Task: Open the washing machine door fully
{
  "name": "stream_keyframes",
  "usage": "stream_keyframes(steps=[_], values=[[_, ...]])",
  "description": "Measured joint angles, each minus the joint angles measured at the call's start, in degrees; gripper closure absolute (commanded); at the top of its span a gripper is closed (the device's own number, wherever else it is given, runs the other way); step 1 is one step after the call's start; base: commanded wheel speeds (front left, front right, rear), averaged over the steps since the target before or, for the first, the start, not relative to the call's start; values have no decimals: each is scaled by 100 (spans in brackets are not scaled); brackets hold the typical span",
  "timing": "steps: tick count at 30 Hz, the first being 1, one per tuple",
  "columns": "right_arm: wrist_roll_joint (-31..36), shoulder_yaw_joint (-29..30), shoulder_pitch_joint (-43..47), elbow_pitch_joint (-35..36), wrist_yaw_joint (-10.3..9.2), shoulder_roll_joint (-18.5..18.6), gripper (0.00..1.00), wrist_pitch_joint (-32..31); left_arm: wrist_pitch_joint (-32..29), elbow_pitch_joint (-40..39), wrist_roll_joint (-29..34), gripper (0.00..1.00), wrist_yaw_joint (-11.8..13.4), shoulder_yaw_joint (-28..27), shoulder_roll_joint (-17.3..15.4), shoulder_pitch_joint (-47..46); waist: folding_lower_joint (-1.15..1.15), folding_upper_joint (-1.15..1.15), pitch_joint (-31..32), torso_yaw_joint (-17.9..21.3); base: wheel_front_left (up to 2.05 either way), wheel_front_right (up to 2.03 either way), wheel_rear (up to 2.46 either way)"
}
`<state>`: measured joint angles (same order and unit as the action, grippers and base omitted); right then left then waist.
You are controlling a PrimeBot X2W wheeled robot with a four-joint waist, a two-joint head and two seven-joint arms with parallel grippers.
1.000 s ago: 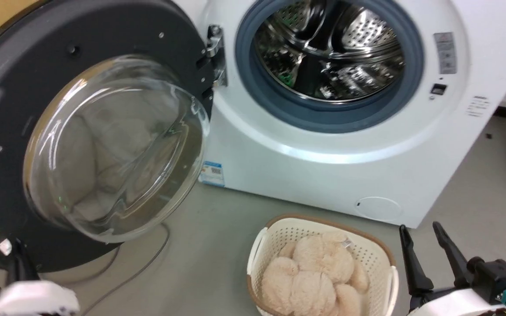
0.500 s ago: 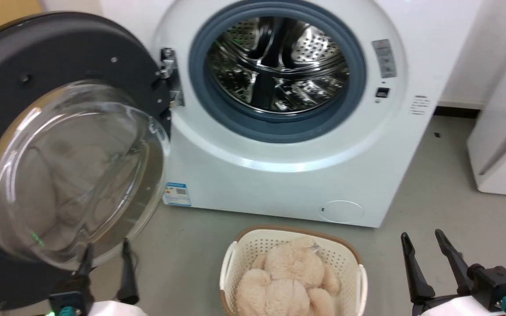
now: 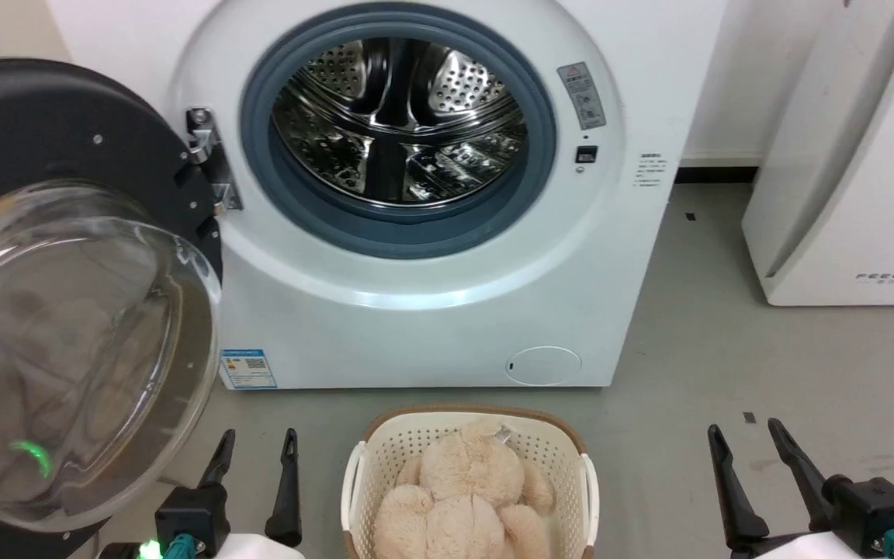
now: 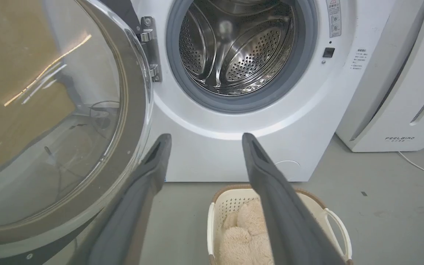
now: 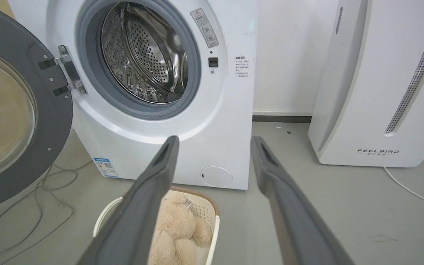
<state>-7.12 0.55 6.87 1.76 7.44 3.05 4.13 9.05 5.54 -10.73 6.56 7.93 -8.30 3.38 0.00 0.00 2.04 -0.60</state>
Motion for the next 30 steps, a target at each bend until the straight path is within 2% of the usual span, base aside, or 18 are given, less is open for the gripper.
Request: stream_keyframes(steps=[4, 14, 15, 30], values=[[-43, 30, 25, 1, 1, 0, 0, 1, 0, 43, -7, 0, 8, 35, 35, -2, 0, 0, -19, 101, 0, 0, 0], [-102, 21, 30, -21, 1, 0, 0, 11, 4, 171, -62, 0, -19, 99, 31, -11, 0, 0, -75, 79, 0, 0, 0], [-102, 24, 30, -24, 0, 0, 100, 13, 4, 178, -66, 100, -26, 107, 31, -15, 0, 0, -81, 75, 0, 0, 0], [-81, 19, 8, -24, 0, 1, 100, -27, -57, 141, 5, 100, -69, 40, 51, -11, 0, 0, -94, 74, 0, 0, 0]])
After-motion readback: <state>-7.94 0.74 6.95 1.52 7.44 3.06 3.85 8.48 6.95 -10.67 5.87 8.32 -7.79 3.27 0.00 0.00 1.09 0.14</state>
